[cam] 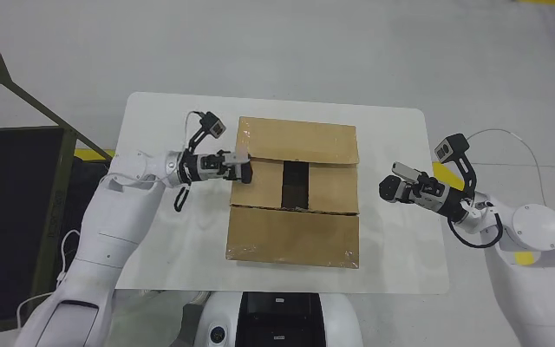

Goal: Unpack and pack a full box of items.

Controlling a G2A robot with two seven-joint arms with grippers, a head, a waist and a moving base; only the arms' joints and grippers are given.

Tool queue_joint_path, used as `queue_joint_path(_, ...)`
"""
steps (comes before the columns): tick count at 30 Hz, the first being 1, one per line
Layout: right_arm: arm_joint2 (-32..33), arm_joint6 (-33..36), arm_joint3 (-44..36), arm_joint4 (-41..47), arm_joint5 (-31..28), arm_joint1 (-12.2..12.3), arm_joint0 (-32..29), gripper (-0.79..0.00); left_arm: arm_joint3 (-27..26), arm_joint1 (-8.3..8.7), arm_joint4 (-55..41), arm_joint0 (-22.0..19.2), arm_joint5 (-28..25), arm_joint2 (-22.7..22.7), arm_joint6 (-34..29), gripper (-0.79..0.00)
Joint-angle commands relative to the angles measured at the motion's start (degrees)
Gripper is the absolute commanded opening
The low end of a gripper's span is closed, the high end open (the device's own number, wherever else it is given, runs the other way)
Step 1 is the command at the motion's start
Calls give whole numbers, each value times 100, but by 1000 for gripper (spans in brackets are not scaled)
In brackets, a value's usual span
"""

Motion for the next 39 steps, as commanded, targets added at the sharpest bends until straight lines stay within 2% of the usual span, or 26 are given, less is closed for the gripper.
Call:
queue_joint_path(1,0,0,0,0,0,0,0,0,93,1,93,-25,-49,11,69,0)
queue_joint_path(12,0,0,0,0,0,0,0,0,421,23,126,-116,36,-64,291,0)
queue_joint_path(20,0,0,0,0,0,0,0,0,456,-7,-4,-261,110,-45,687,0)
queue_joint_path(30,0,0,0,0,0,0,0,0,380,-105,-553,-612,289,81,1110,0)
queue_joint_path(39,0,0,0,0,0,0,0,0,660,-246,-1133,-1068,714,289,1655,0)
